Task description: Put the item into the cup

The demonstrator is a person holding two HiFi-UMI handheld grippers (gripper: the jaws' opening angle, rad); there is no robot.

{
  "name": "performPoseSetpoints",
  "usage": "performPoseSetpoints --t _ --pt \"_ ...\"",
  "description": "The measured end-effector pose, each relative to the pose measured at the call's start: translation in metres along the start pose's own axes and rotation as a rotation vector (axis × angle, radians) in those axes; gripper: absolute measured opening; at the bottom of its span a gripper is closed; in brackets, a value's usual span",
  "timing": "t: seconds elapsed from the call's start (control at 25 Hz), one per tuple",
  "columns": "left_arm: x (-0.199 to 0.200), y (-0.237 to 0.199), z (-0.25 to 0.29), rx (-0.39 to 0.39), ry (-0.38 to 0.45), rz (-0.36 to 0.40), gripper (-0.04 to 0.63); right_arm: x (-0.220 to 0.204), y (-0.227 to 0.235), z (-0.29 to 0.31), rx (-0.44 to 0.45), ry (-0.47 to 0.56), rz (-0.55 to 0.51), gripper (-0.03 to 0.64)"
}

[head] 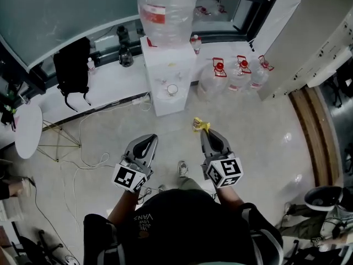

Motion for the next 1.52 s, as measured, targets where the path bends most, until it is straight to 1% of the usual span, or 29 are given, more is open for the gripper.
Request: performPoseSetpoints --t 0.32,0.44,0.64,0.76,1.04,1.24,1.52 --pt "-0.035 -0.032 0.095 0.108 -0.023 -0.021 0.02 0.015 0.077 0.085 0.081 -0.089 -0.034 0.048" --pt "-0.044 -0.042 0.117 0.145 -0.029 -0.023 0.02 0.014 0.093 0.109 0.107 -0.128 -0.032 0.048" --pt "-0.061 -0.057 0.137 0.16 -0.058 -0.038 0.02 0.01 0.113 0.141 0.116 -0.15 -0.033 0.048" --pt "-0.074 -0.071 0.146 0.153 -0.071 -0.049 0.02 0.008 0.121 0.162 0.097 -0.148 -0.036 0.048" --pt "-0.101 -0.114 0.174 0.094 -0.081 -0.072 0.02 -0.001 0.134 0.22 0.035 -0.148 -0.035 0.048" --pt "-0.126 -0.147 0.188 0.059 -0.092 -0.102 0.02 -0.02 0.136 0.268 0.008 -0.166 -0.029 0.048" --pt "-0.174 -0.191 0.199 0.042 -0.129 -0.152 0.02 -0.056 0.148 0.337 -0.026 -0.198 -0.018 0.048"
Point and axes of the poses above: the fingertips, and each gripper's own axes: z forward along the fingers, y to its right, x out of its top, the point moved 1 cm from there along -z, backward along the fingers, and after that the axes turned 13 degrees about z, right-handed, at the moved point
